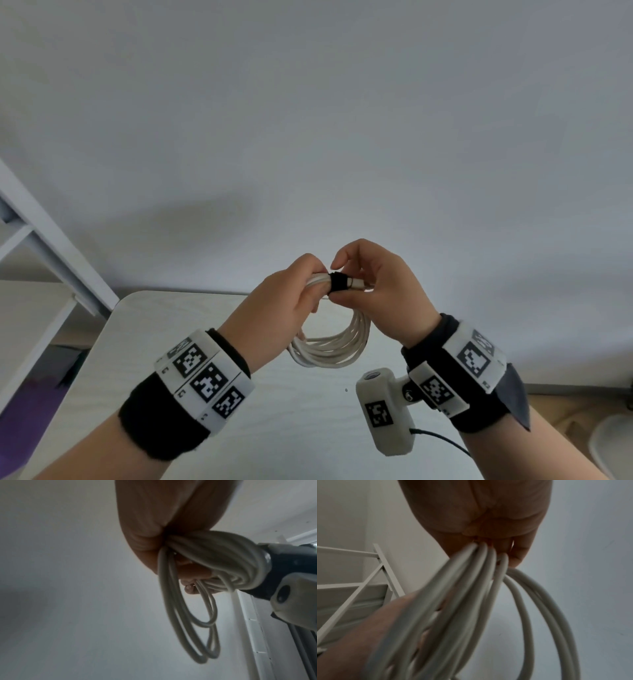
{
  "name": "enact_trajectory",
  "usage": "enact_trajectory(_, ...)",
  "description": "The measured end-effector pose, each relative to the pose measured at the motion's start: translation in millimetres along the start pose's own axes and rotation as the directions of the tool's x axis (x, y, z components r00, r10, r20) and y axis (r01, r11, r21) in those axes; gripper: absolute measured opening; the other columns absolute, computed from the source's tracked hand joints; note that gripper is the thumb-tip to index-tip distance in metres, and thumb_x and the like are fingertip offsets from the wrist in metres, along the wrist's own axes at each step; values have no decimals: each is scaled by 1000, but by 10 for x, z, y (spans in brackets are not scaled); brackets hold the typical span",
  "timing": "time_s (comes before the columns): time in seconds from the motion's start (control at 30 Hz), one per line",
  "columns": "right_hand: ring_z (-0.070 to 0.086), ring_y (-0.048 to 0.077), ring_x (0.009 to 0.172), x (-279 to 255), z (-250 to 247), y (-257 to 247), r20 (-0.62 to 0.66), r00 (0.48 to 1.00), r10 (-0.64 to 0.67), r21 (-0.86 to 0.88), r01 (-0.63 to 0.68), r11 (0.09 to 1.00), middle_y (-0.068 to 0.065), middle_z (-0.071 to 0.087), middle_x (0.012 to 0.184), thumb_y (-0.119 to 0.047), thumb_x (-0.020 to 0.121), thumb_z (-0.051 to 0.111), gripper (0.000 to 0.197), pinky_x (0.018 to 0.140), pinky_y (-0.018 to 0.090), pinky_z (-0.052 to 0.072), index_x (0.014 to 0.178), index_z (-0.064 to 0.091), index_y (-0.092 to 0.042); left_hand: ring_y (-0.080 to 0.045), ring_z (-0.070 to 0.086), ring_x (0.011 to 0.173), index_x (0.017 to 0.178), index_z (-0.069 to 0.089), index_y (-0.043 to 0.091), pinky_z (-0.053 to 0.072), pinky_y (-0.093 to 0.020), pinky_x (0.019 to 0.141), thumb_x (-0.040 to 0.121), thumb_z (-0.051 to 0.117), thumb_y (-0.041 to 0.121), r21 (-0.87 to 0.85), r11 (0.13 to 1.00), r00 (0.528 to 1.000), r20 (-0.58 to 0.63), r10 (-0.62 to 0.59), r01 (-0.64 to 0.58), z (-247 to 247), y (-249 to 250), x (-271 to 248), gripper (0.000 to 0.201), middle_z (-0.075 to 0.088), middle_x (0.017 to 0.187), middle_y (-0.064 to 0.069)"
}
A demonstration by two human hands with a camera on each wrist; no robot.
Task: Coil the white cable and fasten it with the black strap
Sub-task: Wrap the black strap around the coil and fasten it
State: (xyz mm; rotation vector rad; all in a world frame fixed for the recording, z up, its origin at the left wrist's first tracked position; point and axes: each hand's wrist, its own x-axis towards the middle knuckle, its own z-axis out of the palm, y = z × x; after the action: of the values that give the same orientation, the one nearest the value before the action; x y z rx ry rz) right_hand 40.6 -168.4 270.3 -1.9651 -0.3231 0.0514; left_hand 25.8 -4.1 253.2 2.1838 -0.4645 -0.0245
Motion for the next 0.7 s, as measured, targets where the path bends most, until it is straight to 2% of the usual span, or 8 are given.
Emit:
enact_trajectory(0.07, 54, 12, 60, 31, 30, 41, -8, 1000, 3, 1, -3, 1000, -10, 57, 68, 1, 66, 73, 35, 62, 25, 46, 78, 57, -28, -7, 61, 57, 98, 50, 25, 50, -19, 55, 96, 45, 26, -169, 984, 998, -14, -68, 65, 22, -70, 2, 5, 61, 76, 6)
enact_trajectory(0.17, 61, 22, 63, 100, 62, 160, -66, 997, 41, 8, -40, 999, -2, 61, 74, 0, 66, 73, 30, 66, 31, 51, 78, 59, -25, -3, 64, 85, 110, 51, 30, 49, -18, 71, 95, 49, 25, -307, 948, 996, -12, -92, 84, 70, -201, -31, 16, 65, 96, 9)
enact_trajectory(0.23, 64, 26, 65, 156, 80, 274, -89, 992, 84, -12, -86, 996, 0, 64, 75, -2, 66, 74, 27, 68, 36, 54, 77, 61, -23, 2, 60, 94, 116, 48, 40, 44, -12, 76, 94, 51, 28, -259, 960, 994, 24, -102, 105, 83, -292, -54, 25, 61, 105, 19)
enact_trajectory(0.3, 66, 27, 67, 203, 134, 395, -83, 989, 125, -39, -129, 991, 3, 67, 77, -2, 65, 74, 25, 71, 38, 56, 77, 63, -21, 3, 57, 93, 127, 41, 46, 42, -8, 74, 93, 53, 33, -116, 973, 977, 107, -186, 198, 75, -403, -51, 39, 56, 110, 23)
enact_trajectory(0.37, 66, 22, 62, 235, 222, 518, -65, 984, 165, -39, -168, 985, 4, 68, 76, -1, 66, 74, 23, 68, 37, 56, 77, 62, -18, -2, 59, 93, 136, 36, 46, 47, -15, 78, 91, 57, 36, -25, 959, 945, 177, -273, 282, 70, -530, -34, 51, 54, 112, 16)
enact_trajectory(0.43, 65, 18, 58, 271, 330, 633, -53, 978, 200, -36, -202, 979, 4, 68, 75, -1, 67, 73, 23, 68, 39, 57, 76, 62, -18, -9, 63, 89, 137, 37, 45, 54, -31, 83, 88, 62, 33, -13, 943, 927, 186, -326, 334, 84, -660, -21, 56, 57, 112, 7)
enact_trajectory(0.6, 66, 19, 59, 406, 593, 897, -13, 962, 274, -52, -274, 960, 6, 70, 76, -3, 68, 73, 22, 68, 41, 59, 73, 60, -20, -15, 65, 85, 133, 48, 36, 59, -27, 64, 87, 65, 14, -109, 893, 894, 162, -418, 438, 205, -993, 3, 54, 62, 105, -3)
enact_trajectory(0.7, 66, 18, 59, 473, 744, 1102, 31, 948, 318, -85, -315, 945, 6, 70, 80, -4, 69, 73, 21, 68, 40, 59, 75, 60, -19, -21, 67, 82, 131, 49, 30, 60, -29, 63, 87, 65, 10, -143, 844, 853, 172, -493, 516, 315, -1196, -9, 51, 63, 98, -10)
